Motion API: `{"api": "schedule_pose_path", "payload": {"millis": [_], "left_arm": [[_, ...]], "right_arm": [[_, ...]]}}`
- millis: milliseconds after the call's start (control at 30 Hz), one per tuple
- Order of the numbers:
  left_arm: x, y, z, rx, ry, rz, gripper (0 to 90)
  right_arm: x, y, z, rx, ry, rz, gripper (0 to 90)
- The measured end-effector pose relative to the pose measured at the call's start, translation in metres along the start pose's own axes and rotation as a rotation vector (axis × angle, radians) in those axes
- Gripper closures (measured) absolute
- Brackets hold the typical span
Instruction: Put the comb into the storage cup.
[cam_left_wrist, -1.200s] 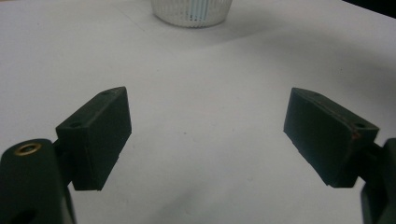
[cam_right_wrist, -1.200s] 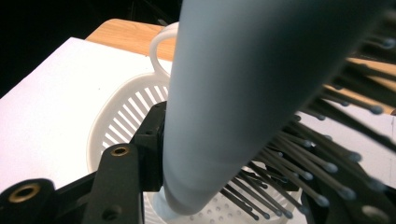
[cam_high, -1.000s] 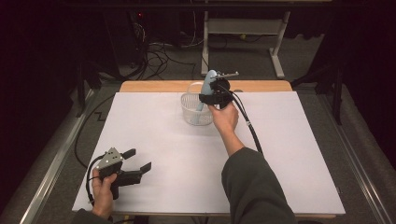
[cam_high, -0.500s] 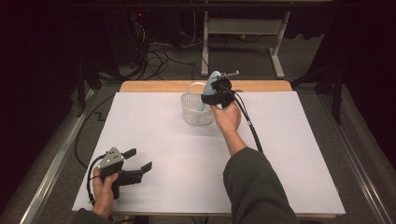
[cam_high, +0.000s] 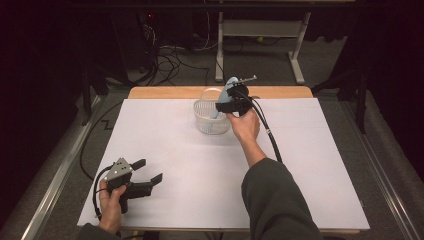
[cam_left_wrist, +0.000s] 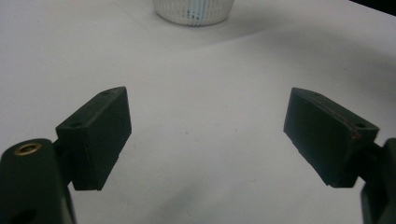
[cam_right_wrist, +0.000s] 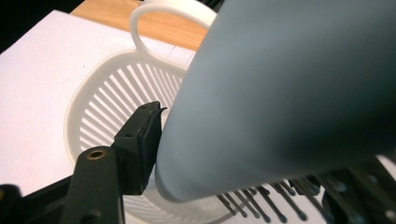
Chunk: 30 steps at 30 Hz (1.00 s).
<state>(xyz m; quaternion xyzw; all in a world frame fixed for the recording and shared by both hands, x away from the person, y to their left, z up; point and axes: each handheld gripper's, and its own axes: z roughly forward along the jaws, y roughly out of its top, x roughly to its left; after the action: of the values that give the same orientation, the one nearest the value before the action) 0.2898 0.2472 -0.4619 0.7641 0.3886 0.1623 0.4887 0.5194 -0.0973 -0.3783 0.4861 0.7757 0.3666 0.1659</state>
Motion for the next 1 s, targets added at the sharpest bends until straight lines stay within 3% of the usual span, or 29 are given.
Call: {"api": "schedule_pose_path", "payload": {"millis": [133,267,1000], "left_arm": [[-0.0011,0.0003,0.0011,0.003,-0.006,0.004,16.2],[-0.0013,0.0003,0.0013,0.004,-0.005,0.005,16.1],[-0.0012,0.0002,0.0001,0.002,0.004,0.006,16.1]], "right_arm": [[-0.0006,0.0013,-0.0022,0.007,0.015,-0.005,35.4],[-0.0018,0.0013,-0.0038,0.024,-0.001,-0.029,35.4],[-0.0074,-0.001,-0.0074,0.049,-0.003,-0.03,34.7]]}}
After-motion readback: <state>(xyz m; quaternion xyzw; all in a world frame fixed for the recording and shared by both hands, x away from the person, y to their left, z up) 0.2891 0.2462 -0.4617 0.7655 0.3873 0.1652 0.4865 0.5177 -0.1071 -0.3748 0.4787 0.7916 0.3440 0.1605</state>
